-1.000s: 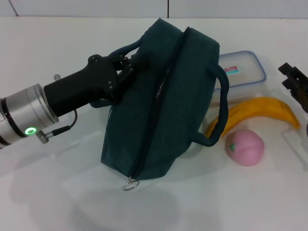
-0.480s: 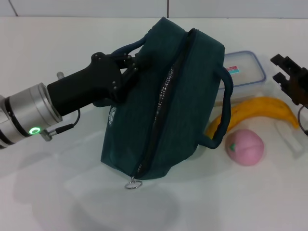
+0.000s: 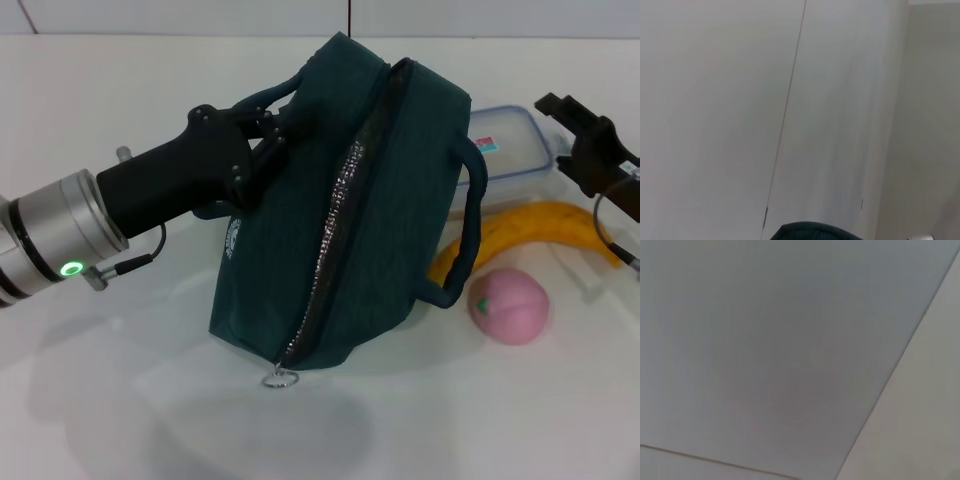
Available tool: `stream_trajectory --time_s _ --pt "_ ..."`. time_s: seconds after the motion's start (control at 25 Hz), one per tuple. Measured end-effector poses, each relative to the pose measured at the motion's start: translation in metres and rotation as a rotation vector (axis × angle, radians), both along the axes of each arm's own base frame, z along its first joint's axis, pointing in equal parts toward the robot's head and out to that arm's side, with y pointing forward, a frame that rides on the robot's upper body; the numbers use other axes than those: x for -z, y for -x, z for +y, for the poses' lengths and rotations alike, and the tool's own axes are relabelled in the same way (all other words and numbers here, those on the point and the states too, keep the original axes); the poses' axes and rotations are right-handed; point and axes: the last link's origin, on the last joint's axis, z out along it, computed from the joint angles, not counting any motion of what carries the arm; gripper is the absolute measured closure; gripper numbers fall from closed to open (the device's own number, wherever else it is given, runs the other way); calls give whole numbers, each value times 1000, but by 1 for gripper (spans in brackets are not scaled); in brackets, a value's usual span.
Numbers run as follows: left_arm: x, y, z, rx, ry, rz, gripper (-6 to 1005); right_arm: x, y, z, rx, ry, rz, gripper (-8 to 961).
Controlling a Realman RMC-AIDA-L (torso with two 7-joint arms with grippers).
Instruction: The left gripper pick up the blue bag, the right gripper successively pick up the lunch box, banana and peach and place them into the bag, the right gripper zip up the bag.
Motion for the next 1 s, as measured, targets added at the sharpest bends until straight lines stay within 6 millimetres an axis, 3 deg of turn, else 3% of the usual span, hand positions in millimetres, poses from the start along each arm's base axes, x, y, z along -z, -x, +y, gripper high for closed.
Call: stream_trajectory --time_s 0.4,0.64,0.84,1.0 --pt "2 0 -1 7 -16 2 956 3 4 7 14 18 -7 280" --pt "2 -1 -1 9 -16 -4 956 3 1 8 40 26 -12 465" --pt "3 -3 0 14 -14 -6 956 2 0 8 30 20 -20 679" --pt "3 -4 1 14 -14 -5 956 -1 0 8 16 5 -25 709"
